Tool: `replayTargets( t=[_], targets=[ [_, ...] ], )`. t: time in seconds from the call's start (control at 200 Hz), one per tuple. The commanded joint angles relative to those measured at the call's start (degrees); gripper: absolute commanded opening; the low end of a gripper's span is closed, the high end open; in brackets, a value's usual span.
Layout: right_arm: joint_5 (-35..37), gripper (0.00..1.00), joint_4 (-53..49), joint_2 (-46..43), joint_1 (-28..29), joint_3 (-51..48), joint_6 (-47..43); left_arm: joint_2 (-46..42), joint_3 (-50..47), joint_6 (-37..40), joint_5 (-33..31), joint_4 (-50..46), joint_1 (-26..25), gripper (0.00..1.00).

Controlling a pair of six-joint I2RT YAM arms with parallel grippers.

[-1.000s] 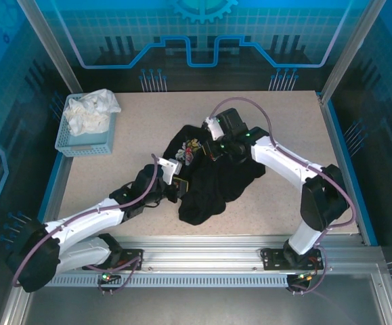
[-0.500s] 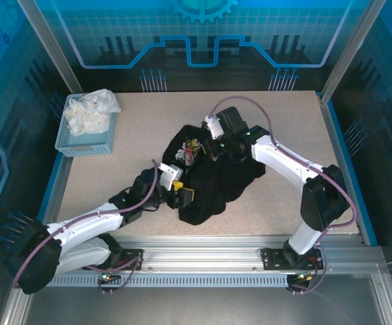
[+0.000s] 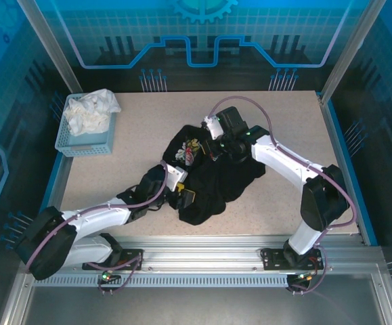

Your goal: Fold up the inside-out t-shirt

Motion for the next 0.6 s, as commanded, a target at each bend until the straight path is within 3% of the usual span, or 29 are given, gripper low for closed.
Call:
replayTargets(
  t=[0.0, 0.34, 0.595],
  targets=[
    [-1.53, 0.00, -0.13, -0.45, 0.14, 0.70, -0.86, 0.14, 2.03, 0.92, 0.50, 1.99, 0.71, 0.52],
    [-1.46, 0.00, -0.22, -0.56, -0.13, 0.71, -0.81, -1.32, 2.60, 0.30, 1.81, 0.56, 1.61, 0.20],
    [-1.20, 0.00, 0.02, 0.79, -0.17, 2.51, 0.26, -8.38, 3.31, -3.27, 0.35, -4.34, 1.68, 0.00]
  ],
)
